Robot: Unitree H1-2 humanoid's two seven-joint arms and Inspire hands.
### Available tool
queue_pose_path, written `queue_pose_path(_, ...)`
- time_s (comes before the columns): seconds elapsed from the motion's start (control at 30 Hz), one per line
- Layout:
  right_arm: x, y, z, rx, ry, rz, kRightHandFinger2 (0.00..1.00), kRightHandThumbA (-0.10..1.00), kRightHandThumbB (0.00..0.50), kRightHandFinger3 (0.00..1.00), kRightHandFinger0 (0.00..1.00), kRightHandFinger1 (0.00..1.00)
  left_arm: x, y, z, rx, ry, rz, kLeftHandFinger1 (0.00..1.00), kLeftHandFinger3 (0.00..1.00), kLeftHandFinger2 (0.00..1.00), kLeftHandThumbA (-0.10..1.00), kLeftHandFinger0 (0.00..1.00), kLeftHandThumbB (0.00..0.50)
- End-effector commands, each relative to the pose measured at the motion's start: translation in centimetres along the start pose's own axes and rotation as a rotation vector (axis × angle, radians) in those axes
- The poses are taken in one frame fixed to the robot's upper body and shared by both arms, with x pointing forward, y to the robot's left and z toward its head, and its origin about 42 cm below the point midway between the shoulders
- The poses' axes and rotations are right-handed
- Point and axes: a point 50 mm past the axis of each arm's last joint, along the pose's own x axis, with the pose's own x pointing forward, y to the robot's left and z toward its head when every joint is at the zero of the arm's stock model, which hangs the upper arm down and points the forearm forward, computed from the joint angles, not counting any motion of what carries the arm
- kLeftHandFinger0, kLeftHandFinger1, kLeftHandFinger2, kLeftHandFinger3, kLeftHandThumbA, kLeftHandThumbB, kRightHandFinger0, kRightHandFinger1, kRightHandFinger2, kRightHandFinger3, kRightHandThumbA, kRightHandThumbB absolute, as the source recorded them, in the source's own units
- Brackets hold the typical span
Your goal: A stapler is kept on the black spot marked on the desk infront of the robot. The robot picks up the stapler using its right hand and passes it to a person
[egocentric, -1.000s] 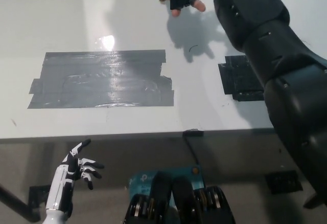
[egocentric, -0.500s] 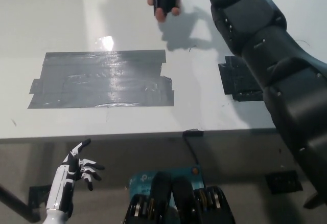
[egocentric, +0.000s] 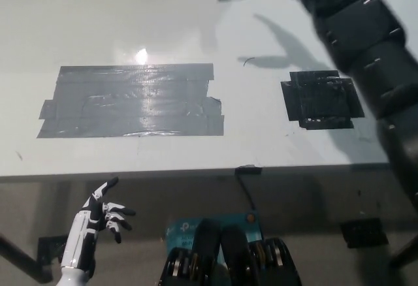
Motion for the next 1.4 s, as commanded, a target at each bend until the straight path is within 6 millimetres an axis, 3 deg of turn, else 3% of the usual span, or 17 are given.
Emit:
queue_pose_path(0.0,-5.6,-7.6,8.3,-0.106,-0.274,-0.039,1.0,1.0,0.459,1.0,1.0,1.0,0.9,0.2,1.1,0.004,-0.058,-0.02,0.42,0.87,0.5,1.0,0.28,0.395)
queue_pose_path(0.07,-10.6,-9.6,10.0,-0.117,-0.375,-0.058,1.0,1.0,0.498,1.0,1.0,1.0,1.3,0.1,1.0,-0.006,-0.066,-0.03,0.53,0.9,0.59,1.0,0.4,0.44)
queue_pose_path(0.1,-10.6,-9.6,10.0,-0.117,-0.375,-0.058,1.0,1.0,0.5,1.0,1.0,1.0,1.3,0.1,1.0,-0.006,-0.066,-0.03,0.55,0.9,0.6,1.0,0.41,0.445)
queue_pose_path(0.23,-18.3,-10.6,10.8,-0.163,-0.536,-0.058,1.0,1.0,0.48,1.0,1.0,1.0,2.1,0.1,1.3,-0.007,-0.068,-0.034,0.68,0.93,0.72,1.0,0.55,0.461)
queue_pose_path(0.27,-21.5,-10.0,10.0,-0.165,-0.608,-0.043,1.0,1.0,0.481,1.0,1.0,1.0,1.9,0.0,1.3,-0.014,-0.055,-0.038,0.71,0.94,0.74,1.0,0.58,0.462)
queue_pose_path(0.37,-26.1,-8.9,7.9,-0.161,-0.688,-0.014,1.0,1.0,0.467,1.0,1.0,1.0,1.2,-0.2,0.9,-0.018,-0.042,-0.04,0.73,0.95,0.77,1.0,0.6,0.448)
queue_pose_path(0.5,-29.9,-7.5,5.7,-0.139,-0.721,0.025,1.0,1.0,0.464,1.0,1.0,1.0,0.2,-0.5,0.3,-0.014,-0.023,-0.043,0.75,0.96,0.79,1.0,0.62,0.454)
queue_pose_path(0.6,-37.1,-3.9,1.5,-0.066,-0.738,0.063,1.0,1.0,0.482,1.0,1.0,1.0,-1.2,-0.7,-0.6,-0.011,0.015,-0.046,0.76,0.96,0.79,1.0,0.62,0.462)
queue_pose_path(0.67,-39.7,-1.4,-0.5,-0.015,-0.715,0.088,1.0,1.0,0.499,1.0,1.0,1.0,-2.3,-0.8,-1.2,-0.011,0.046,-0.047,0.76,0.95,0.79,1.0,0.63,0.467)
queue_pose_path(0.73,-41.2,0.3,-2.2,0.018,-0.705,0.115,1.0,1.0,0.497,1.0,1.0,1.0,-3.5,-1.1,-1.8,-0.013,0.07,-0.045,0.75,0.95,0.78,1.0,0.62,0.475)
queue_pose_path(0.8,-43.0,2.6,-4.6,0.088,-0.713,0.169,1.0,1.0,0.439,1.0,1.0,1.0,-4.9,-1.2,-2.4,-0.014,0.101,-0.042,0.74,0.94,0.78,1.0,0.6,0.492)
queue_pose_path(1.03,-47.9,6.9,-8.5,0.275,-0.663,0.187,1.0,1.0,0.468,1.0,1.0,1.0,-8.5,-1.3,-3.6,-0.023,0.174,-0.047,0.73,0.91,0.75,1.0,0.62,0.5)
queue_pose_path(1.1,-48.2,7.3,-8.6,0.289,-0.659,0.175,1.0,1.0,0.459,1.0,1.0,1.0,-8.6,-1.3,-3.7,-0.024,0.18,-0.047,0.73,0.91,0.75,1.0,0.62,0.494)
queue_pose_path(1.13,-48.3,9.6,-9.0,0.437,-0.673,0.078,1.0,1.0,0.441,1.0,1.0,1.0,-8.9,-1.3,-3.8,-0.023,0.208,-0.042,0.74,0.92,0.76,1.0,0.64,0.5)
queue_pose_path(1.23,-47.7,12.2,-9.7,0.618,-0.671,-0.003,1.0,0.95,0.476,1.0,1.0,1.0,-8.8,-1.3,-3.8,-0.022,0.213,-0.044,0.75,0.91,0.76,1.0,0.66,0.494)
queue_pose_path(1.33,-46.6,15.1,-12.1,0.637,-0.641,-0.157,1.0,1.0,0.5,1.0,1.0,1.0,-8.3,-1.3,-3.8,-0.019,0.206,-0.051,0.74,0.91,0.76,1.0,0.64,0.489)
queue_pose_path(1.37,-46.5,16.5,-13.5,0.636,-0.598,-0.186,1.0,1.0,0.468,1.0,1.0,1.0,-8.1,-1.2,-3.8,-0.016,0.205,-0.055,0.75,0.93,0.77,1.0,0.65,0.496)
